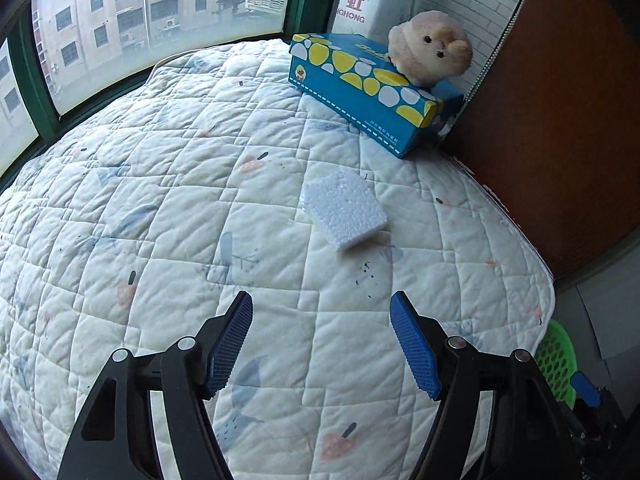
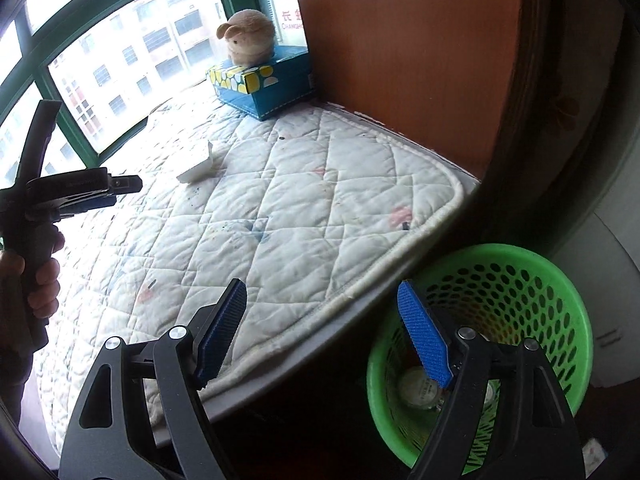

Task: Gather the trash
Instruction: 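Move the left gripper to the white foam block and grasp it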

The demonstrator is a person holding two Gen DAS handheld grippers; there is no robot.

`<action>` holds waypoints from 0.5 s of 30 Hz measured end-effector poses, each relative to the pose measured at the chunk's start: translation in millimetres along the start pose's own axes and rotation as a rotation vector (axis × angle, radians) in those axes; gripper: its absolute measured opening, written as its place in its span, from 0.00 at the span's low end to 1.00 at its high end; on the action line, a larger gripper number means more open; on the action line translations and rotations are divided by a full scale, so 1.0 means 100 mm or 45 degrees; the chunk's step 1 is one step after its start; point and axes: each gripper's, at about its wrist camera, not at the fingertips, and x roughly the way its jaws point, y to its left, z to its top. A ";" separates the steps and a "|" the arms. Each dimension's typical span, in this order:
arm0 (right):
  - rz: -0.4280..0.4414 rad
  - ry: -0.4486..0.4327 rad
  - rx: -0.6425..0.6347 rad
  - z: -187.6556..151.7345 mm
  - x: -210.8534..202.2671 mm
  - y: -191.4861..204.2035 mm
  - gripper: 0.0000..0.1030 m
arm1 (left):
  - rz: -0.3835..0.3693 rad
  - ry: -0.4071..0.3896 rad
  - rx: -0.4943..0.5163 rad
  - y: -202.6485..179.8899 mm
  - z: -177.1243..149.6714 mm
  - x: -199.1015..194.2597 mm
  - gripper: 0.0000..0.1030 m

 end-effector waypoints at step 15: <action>0.054 0.059 -0.010 0.14 0.36 -0.01 0.76 | 0.137 0.068 -0.073 -0.18 0.56 0.74 0.79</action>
